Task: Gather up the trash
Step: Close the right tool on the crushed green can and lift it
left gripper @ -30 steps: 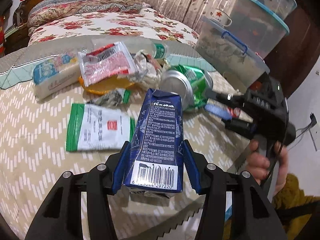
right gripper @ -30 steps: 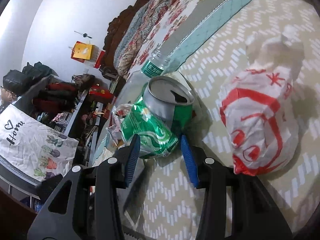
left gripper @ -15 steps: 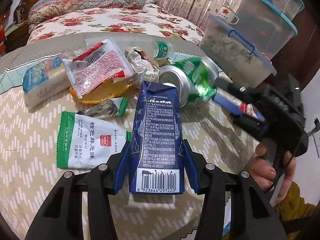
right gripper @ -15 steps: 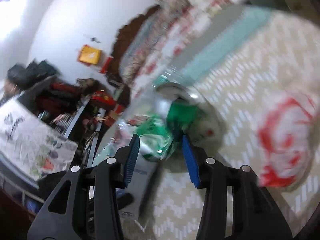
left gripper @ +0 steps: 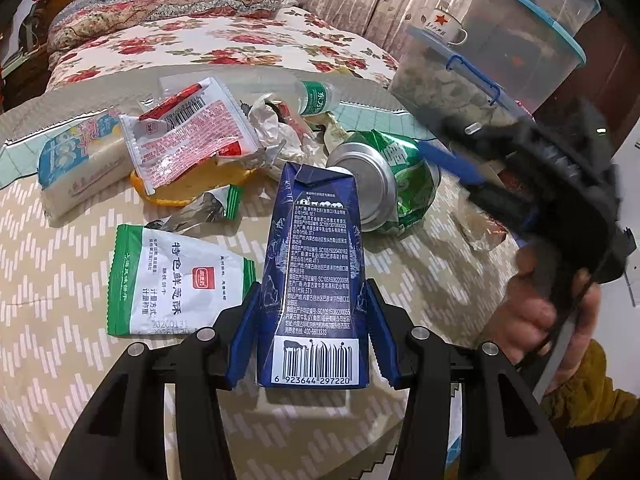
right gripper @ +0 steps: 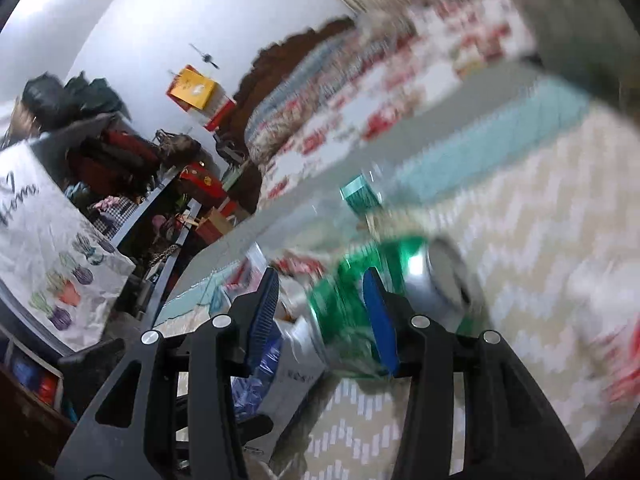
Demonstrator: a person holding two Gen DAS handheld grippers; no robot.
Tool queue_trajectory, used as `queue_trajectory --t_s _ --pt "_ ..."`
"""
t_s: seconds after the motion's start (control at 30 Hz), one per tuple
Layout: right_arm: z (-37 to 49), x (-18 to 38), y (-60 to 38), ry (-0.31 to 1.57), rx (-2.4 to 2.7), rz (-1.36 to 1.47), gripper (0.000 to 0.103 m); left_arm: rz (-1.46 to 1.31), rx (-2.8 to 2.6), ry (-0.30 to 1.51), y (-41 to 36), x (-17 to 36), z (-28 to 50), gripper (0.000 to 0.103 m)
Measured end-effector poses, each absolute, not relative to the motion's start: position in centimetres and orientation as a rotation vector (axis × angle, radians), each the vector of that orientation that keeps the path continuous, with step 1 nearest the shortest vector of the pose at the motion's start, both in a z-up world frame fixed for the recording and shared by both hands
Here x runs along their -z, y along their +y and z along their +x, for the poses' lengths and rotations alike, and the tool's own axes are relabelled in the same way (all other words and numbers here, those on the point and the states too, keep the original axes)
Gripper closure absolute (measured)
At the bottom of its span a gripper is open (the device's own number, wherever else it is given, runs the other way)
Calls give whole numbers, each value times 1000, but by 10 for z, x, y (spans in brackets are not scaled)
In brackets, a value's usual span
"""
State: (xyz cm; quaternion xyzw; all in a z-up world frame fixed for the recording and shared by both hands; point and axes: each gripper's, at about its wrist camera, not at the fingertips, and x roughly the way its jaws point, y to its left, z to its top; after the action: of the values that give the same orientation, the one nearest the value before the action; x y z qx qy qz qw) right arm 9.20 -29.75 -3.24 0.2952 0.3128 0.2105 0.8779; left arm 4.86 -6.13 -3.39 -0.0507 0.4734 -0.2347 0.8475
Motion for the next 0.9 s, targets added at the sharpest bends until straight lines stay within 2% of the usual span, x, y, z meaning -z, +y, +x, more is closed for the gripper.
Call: queue_trajectory --t_s 0.1,0.2,0.43,0.9 --pt "92 20 -314 605 -364 571 54 -106 498 992 -60 35 49 56" --pt "116 30 -330 678 -312 583 23 -98 499 987 -59 35 48 56" --pt "144 57 -313 866 -380 507 23 -112 500 992 -56 36 47 56" --pt "72 71 -281 907 -476 336 25 -108 419 992 -49 31 39 56"
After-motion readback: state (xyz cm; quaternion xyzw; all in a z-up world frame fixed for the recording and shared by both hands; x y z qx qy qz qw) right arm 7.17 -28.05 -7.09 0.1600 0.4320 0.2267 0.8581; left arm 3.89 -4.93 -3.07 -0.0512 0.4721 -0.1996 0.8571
